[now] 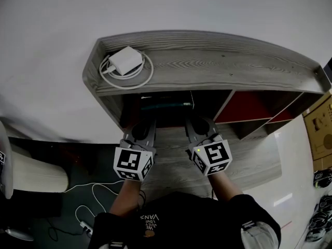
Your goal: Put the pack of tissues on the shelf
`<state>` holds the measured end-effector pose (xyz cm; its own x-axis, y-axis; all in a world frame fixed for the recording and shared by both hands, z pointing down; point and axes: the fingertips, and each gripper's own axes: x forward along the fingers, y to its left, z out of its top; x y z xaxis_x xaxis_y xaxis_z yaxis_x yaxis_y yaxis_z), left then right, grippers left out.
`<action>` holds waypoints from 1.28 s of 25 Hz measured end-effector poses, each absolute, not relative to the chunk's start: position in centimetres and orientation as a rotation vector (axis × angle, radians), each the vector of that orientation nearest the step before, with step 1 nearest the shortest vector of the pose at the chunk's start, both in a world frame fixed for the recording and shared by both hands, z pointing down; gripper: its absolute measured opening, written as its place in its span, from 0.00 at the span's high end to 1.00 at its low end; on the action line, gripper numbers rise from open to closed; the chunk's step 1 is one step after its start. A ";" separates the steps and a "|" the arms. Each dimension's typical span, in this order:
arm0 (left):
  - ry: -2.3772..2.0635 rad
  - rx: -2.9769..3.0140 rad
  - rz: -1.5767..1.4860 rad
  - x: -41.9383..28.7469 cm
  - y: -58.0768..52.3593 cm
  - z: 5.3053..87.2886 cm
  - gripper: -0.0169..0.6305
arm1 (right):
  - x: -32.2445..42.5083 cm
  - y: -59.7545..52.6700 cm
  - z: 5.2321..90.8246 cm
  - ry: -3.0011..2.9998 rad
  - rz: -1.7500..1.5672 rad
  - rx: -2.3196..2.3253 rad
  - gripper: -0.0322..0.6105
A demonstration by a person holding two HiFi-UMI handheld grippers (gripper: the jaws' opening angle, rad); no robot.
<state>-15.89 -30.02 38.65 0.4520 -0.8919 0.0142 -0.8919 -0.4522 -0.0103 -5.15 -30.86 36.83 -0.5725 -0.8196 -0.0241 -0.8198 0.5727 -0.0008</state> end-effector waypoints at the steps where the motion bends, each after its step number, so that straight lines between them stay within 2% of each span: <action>1: 1.645 -2.674 -0.027 -15.9 -30.1 38.6 0.89 | -5.2 -30.9 36.9 2.772 0.017 -1.447 0.95; 32: 1.702 -2.624 0.028 -14.4 -22.8 40.0 0.89 | -2.5 -24.4 37.9 2.775 -0.055 -1.294 0.95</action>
<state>-14.44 -22.77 40.00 0.4074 -0.9130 -0.0224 -0.9132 -0.4075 -0.0021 -2.51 -24.43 37.95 -0.6403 -0.7660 -0.0565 -0.7632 0.6428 -0.0659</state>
